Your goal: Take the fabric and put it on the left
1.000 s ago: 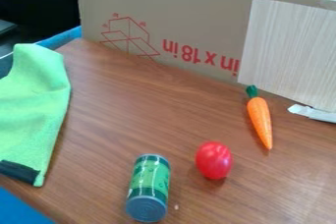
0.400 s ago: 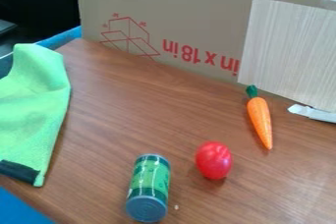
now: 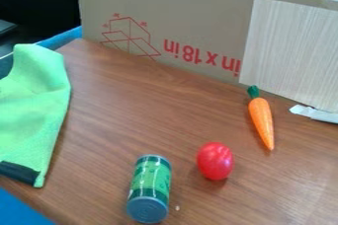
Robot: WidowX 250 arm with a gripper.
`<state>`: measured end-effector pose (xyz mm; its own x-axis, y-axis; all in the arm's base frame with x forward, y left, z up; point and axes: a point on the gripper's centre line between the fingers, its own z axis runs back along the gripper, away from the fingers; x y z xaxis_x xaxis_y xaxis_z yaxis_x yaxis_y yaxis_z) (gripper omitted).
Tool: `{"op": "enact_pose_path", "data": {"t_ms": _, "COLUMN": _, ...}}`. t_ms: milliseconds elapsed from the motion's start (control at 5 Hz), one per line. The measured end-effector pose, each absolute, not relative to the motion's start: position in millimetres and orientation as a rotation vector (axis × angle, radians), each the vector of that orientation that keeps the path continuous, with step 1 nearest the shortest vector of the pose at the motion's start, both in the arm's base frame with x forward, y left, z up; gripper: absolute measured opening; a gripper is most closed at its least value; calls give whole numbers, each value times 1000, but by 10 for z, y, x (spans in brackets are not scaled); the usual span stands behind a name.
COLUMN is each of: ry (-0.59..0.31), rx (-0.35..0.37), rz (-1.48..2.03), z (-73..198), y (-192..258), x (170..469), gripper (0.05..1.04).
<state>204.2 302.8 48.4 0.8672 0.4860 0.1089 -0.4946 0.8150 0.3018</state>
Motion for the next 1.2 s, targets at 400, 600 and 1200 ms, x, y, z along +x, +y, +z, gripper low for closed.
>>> {"op": "enact_pose_path", "data": {"t_ms": 400, "ry": -17, "rx": 351, "rz": 550, "z": 394, "y": 3089, "x": 2082, "gripper": 688}}
{"op": "enact_pose_path", "data": {"t_ms": 600, "ry": -18, "rx": 334, "rz": 543, "z": 402, "y": 3071, "x": 2103, "gripper": 388}}
{"op": "enact_pose_path", "data": {"t_ms": 1200, "ry": -2, "rx": 232, "rz": 552, "z": 656, "y": 2899, "x": 2126, "gripper": 54}}
